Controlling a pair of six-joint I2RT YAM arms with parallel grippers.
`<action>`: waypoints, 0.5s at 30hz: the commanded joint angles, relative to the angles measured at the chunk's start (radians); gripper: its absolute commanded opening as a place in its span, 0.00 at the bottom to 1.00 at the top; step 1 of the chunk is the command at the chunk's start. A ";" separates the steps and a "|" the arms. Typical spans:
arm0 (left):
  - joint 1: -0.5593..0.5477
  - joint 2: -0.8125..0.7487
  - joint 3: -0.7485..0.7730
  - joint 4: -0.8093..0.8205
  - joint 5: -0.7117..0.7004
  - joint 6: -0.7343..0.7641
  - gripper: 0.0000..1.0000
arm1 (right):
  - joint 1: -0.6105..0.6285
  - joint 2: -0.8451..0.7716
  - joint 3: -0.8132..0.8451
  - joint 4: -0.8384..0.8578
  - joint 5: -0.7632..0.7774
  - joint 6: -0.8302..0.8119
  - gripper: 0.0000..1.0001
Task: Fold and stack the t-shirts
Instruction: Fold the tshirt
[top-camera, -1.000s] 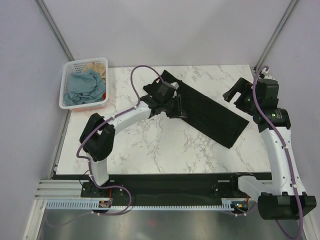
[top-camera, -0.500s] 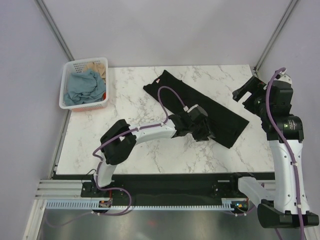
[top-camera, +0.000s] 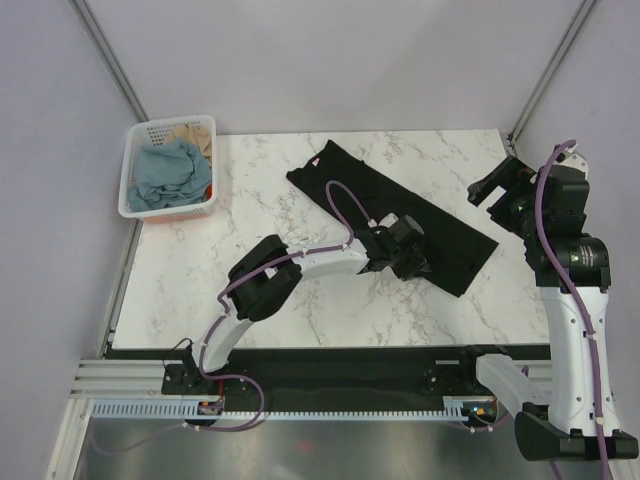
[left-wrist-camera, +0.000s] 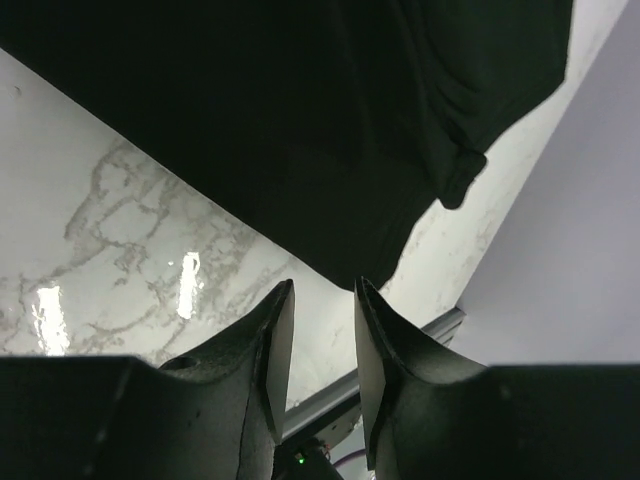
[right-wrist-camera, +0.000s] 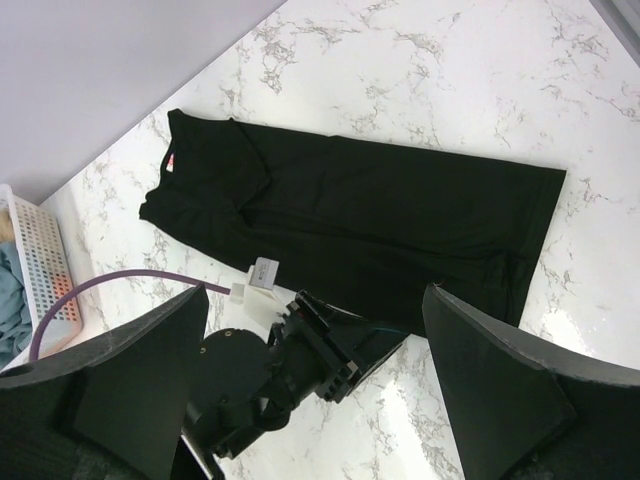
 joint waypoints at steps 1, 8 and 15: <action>-0.006 0.044 0.053 0.015 -0.042 -0.073 0.38 | -0.004 -0.014 0.014 0.000 0.026 0.001 0.97; -0.008 0.104 0.075 0.013 -0.028 -0.106 0.37 | -0.004 -0.031 0.010 0.000 0.049 -0.012 0.97; -0.008 0.116 0.067 0.013 -0.053 -0.106 0.34 | -0.004 -0.039 0.011 0.000 0.054 -0.014 0.97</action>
